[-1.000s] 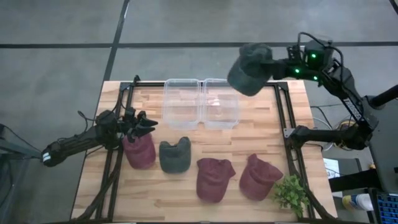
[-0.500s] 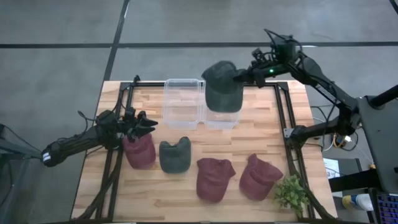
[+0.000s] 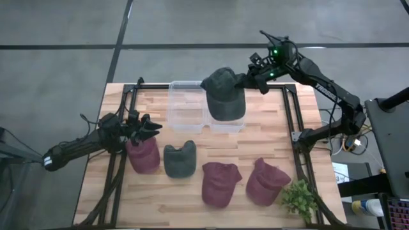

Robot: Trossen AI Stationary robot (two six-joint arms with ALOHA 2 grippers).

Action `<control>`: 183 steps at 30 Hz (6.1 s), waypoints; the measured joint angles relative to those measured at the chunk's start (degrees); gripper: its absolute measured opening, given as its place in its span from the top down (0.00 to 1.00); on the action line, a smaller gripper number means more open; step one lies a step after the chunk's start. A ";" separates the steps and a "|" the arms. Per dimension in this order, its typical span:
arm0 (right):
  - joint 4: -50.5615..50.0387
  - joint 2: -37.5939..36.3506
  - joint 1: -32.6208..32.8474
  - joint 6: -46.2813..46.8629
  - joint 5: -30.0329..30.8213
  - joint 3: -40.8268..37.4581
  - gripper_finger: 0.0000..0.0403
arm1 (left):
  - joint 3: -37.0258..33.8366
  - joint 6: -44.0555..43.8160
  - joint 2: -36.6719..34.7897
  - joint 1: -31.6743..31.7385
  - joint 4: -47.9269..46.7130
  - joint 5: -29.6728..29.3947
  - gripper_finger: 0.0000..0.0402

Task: Pick & Place hat
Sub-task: Put the top black cap into the right transparent bin, then put the black cap into the right transparent bin

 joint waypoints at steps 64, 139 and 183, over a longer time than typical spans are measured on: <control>-42.31 22.19 9.34 0.31 39.96 28.75 0.98 | 0.00 0.43 0.00 0.02 0.00 0.00 0.49; -44.86 30.36 11.74 -3.25 41.14 28.50 0.84 | 0.00 1.80 -0.01 0.01 0.00 0.00 0.49; -16.09 -22.69 37.39 -11.14 55.11 1.07 0.83 | 5.33 -0.80 0.27 0.02 15.52 2.75 0.49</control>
